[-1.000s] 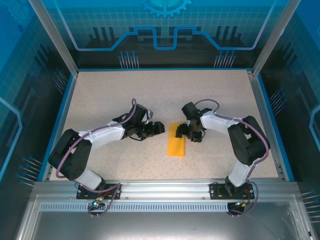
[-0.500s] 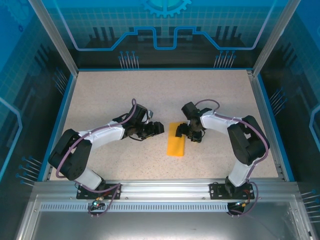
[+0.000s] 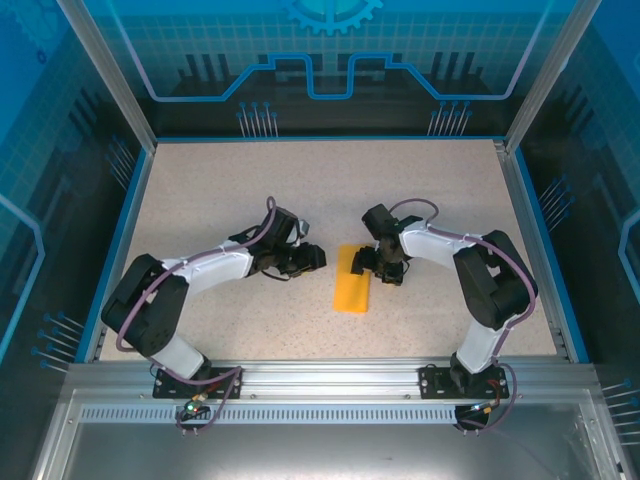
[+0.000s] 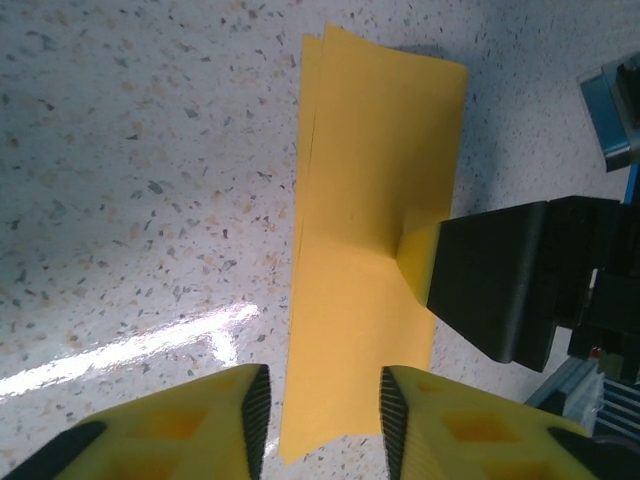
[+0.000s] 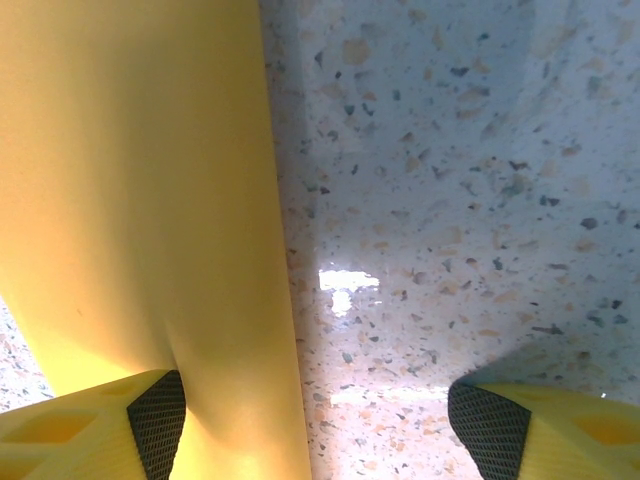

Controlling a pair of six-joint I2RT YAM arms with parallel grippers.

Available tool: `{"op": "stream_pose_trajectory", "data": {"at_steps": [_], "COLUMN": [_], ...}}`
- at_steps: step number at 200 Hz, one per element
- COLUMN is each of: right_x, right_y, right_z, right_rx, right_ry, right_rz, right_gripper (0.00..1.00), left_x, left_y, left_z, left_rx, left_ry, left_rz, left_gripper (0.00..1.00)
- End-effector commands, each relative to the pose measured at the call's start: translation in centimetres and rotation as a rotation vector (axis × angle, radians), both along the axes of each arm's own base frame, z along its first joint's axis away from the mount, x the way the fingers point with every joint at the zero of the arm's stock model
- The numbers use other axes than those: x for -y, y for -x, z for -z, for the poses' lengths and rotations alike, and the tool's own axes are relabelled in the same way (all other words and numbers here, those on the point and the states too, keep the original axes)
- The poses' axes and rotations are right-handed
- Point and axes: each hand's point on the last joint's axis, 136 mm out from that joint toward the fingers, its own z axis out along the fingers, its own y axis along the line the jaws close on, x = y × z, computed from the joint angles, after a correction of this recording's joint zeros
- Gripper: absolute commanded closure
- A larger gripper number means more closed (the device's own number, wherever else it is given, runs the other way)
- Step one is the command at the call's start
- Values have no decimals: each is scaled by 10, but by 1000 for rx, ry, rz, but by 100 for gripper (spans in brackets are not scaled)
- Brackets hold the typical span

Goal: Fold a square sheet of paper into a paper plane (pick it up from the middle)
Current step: Fold the square sheet of paper in half at the center of the table.

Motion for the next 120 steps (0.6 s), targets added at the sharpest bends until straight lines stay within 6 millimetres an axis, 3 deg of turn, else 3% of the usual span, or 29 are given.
{"op": "stream_pose_trajectory", "data": {"at_steps": [1, 30, 43, 120], "right_x": [-1, 0, -2, -5], "right_y": [24, 24, 23, 20], "right_z": [55, 54, 55, 56], "right_rx": [-98, -100, -99, -108], "right_ry": [31, 39, 30, 34], "right_rz": [-40, -55, -71, -124], "right_gripper": [23, 23, 23, 21], "left_x": [16, 23, 25, 16], "left_y": [-3, -6, -8, -14], "left_z": [-7, -3, -1, 3], "left_rx": [-2, -25, -39, -44], "left_ry": [36, 33, 28, -29], "left_rz": [41, 52, 53, -7], "left_gripper": [69, 86, 100, 97]}}
